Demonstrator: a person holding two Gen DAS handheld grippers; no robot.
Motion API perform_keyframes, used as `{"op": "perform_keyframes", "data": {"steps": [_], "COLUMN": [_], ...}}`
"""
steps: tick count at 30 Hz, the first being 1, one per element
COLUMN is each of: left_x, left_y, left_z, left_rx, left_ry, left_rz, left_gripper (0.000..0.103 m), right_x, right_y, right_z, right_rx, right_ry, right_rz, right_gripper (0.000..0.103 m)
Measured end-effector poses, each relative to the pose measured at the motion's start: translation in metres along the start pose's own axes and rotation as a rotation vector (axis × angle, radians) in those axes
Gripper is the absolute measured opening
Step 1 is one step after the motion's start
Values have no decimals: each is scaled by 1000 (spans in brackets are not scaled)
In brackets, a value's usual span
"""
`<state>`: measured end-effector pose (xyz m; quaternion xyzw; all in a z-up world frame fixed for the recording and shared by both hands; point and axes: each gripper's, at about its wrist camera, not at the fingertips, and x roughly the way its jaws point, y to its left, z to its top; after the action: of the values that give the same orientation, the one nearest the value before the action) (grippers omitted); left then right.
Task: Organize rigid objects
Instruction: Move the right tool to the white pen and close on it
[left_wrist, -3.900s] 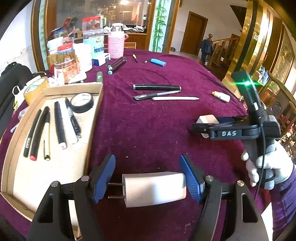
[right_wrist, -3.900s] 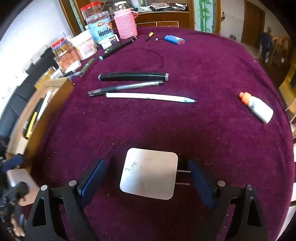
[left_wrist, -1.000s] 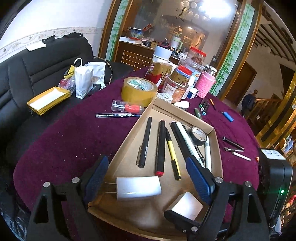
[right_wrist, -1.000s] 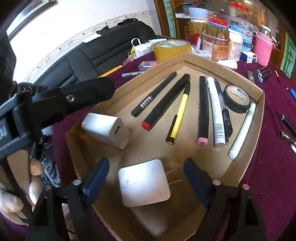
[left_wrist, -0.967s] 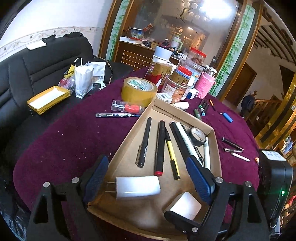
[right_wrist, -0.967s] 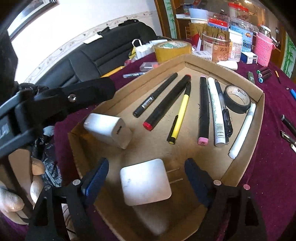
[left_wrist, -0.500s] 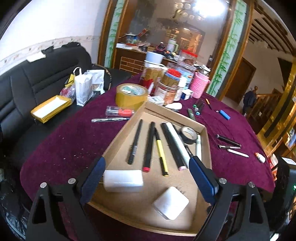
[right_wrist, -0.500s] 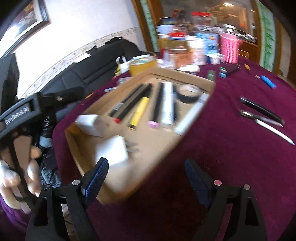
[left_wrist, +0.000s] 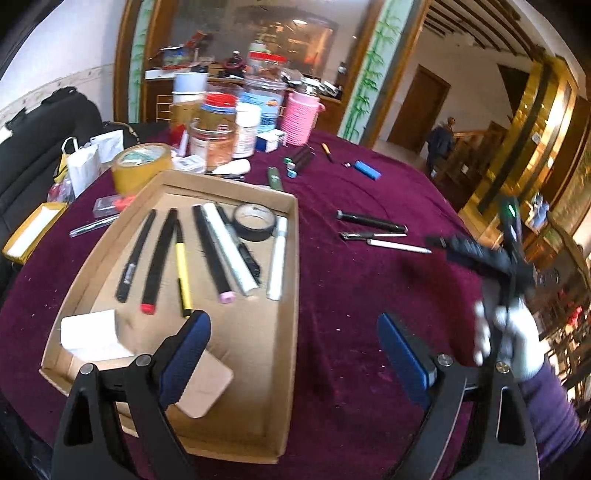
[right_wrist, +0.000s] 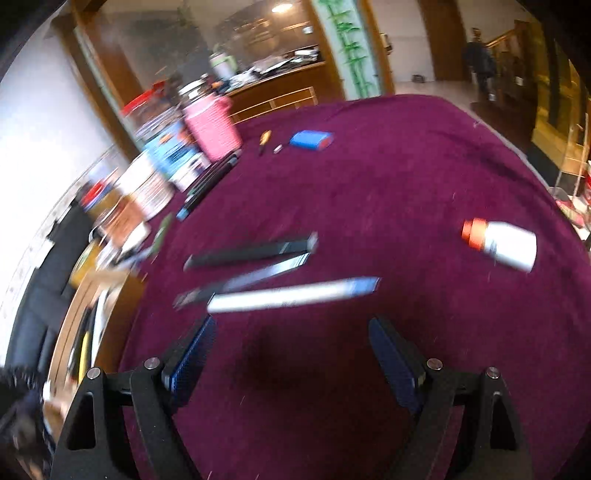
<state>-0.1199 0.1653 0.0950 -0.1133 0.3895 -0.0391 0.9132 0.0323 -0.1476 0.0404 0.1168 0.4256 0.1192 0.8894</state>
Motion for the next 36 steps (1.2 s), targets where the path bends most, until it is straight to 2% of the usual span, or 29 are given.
{"op": "perform_keyframes", "data": {"steps": [3, 5, 6, 7, 10, 11, 13, 15, 17, 19, 20, 21, 22, 25, 28, 30, 32, 34, 36], "left_x": [1, 1, 2, 2, 7, 11, 23, 38, 49, 59, 64, 68, 73, 96, 129, 160, 187, 216, 237], "left_y": [-14, -19, -22, -24, -26, -26, -30, -37, -45, -54, -59, -65, -69, -92, -117, -132, -143, -154, -162], "left_z": [2, 4, 6, 8, 16, 18, 25, 31, 37, 45, 49, 52, 55, 66, 77, 85, 90, 90, 80], "left_rx": [29, 42, 51, 57, 66, 65, 61, 59, 62, 89, 109, 134, 155, 259, 360, 418, 467, 550, 630], "left_ry": [-3, 0, 2, 1, -2, 5, 31, 65, 85, 91, 92, 93, 95, 110, 136, 167, 184, 206, 251], "left_rz": [16, 11, 8, 7, 11, 8, -16, -54, -72, -65, -56, -50, -48, -49, -45, -34, 0, 62, 103], "left_gripper": [91, 91, 91, 91, 91, 91, 91, 91, 91, 91, 91, 91, 91, 91, 91, 91, 91, 90, 76], "right_x": [27, 47, 58, 58, 50, 47, 40, 38, 41, 43, 44, 43, 40, 32, 30, 31, 28, 30, 32], "right_y": [-11, -14, -11, -7, 9, 16, 32, 41, 50, 60, 63, 66, 66, 52, 27, 5, -14, -27, -29], "right_z": [27, 34, 33, 33, 16, 9, -4, -12, -17, -24, -26, -27, -26, -26, -17, -9, -4, 1, 3], "right_rx": [15, 9, 6, -28, -71, -100, -173, -222, -293, -383, -419, -431, -444, -438, -354, -255, -160, -92, -66], "right_ry": [33, 94, 151, 140, 238, 260, 289, 258, 209, 146, 134, 145, 155, 151, 161, 181, 196, 201, 204], "right_rz": [6, 14, 33, 23, 165, 177, 182, 133, 55, -77, -91, -64, -79, -151, -174, -128, -29, 35, 59], "right_gripper": [88, 88, 89, 89, 92, 92, 92, 92, 85, 54, 42, 22, 14, 12, 12, 12, 12, 12, 12]}}
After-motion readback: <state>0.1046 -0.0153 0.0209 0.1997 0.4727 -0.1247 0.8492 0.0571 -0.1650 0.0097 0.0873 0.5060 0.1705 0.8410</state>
